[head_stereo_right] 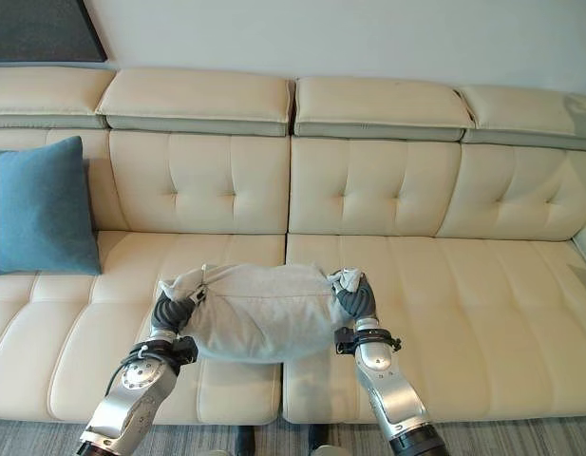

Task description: Pick up all the scattered cushions and arrange them neatly on the sofa.

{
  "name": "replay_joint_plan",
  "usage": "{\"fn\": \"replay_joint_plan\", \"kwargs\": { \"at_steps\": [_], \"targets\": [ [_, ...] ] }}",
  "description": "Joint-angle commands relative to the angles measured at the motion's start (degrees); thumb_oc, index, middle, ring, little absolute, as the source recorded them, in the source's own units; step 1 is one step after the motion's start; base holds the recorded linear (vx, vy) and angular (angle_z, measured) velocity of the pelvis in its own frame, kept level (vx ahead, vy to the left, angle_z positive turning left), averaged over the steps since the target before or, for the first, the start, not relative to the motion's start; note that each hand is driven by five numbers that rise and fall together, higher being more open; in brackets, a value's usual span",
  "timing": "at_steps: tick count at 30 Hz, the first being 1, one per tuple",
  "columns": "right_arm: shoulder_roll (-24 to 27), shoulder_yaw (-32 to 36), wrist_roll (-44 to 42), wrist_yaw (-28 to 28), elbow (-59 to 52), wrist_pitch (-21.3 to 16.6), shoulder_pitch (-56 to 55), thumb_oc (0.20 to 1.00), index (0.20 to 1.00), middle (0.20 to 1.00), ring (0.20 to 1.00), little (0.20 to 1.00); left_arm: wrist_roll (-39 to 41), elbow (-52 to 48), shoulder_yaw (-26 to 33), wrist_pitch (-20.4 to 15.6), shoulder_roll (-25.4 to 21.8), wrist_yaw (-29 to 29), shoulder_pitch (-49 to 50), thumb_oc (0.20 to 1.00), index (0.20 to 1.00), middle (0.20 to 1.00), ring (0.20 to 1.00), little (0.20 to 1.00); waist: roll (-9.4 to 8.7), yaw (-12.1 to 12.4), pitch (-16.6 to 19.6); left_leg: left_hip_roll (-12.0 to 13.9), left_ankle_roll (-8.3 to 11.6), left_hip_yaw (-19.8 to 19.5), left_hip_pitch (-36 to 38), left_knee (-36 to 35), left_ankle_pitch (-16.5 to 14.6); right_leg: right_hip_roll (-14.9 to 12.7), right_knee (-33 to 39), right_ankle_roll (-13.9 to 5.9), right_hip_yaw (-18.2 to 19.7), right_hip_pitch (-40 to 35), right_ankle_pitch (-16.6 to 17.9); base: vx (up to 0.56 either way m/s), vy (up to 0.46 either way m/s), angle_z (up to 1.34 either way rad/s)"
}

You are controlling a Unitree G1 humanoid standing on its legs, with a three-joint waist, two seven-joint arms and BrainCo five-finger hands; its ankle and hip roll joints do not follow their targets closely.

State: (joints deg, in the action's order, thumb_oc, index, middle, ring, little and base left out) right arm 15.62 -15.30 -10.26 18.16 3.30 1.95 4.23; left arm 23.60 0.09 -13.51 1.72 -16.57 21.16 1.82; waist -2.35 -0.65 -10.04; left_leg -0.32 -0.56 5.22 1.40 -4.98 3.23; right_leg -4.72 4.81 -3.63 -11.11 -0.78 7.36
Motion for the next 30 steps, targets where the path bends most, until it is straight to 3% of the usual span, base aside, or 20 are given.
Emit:
{"fn": "replay_joint_plan", "kwargs": {
  "at_steps": [1, 15, 30],
  "targets": [
    [-2.37, -1.87, -1.46, 0.25, -4.51, -3.52, 6.31, 0.200, 0.200, 0.200, 0.200, 0.200, -0.57, -3.78, -1.57, -4.73, 1.15, 0.69, -6.54, 0.200, 0.200, 0.200, 0.200, 0.200, -0.07, 0.56, 3.94, 0.24, 0.73, 1.78, 1.90, -0.02, -5.59, -0.30, 0.19, -2.90, -0.82, -4.16, -9.97, 0.08, -0.022, 0.15],
    [-4.64, -4.94, -0.33, 7.51, -1.80, -2.43, 17.44, 0.200, 0.200, 0.200, 0.200, 0.200, -1.20, -1.26, -2.81, -5.86, 1.71, 8.34, -15.92, 0.200, 0.200, 0.200, 0.200, 0.200, 0.04, 1.53, 3.55, 0.09, 1.05, 1.17, -1.05, -0.02, -5.60, -0.38, 0.19, -3.13, -1.35, -1.82, -10.06, 0.07, 0.013, 0.07],
    [-3.88, -2.53, 0.16, 8.97, 2.51, -1.05, 14.77, 0.200, 0.200, 0.200, 0.200, 0.200, -1.58, 7.38, -3.03, -3.68, 2.53, 8.48, -19.69, 0.200, 0.200, 0.200, 0.200, 0.200, 0.38, -0.46, 3.50, 0.14, 1.01, 2.29, -1.25, -0.02, -6.56, -0.21, 0.19, -3.46, -0.05, -0.83, -10.37, 0.06, 0.013, -0.01]
  ]
}}
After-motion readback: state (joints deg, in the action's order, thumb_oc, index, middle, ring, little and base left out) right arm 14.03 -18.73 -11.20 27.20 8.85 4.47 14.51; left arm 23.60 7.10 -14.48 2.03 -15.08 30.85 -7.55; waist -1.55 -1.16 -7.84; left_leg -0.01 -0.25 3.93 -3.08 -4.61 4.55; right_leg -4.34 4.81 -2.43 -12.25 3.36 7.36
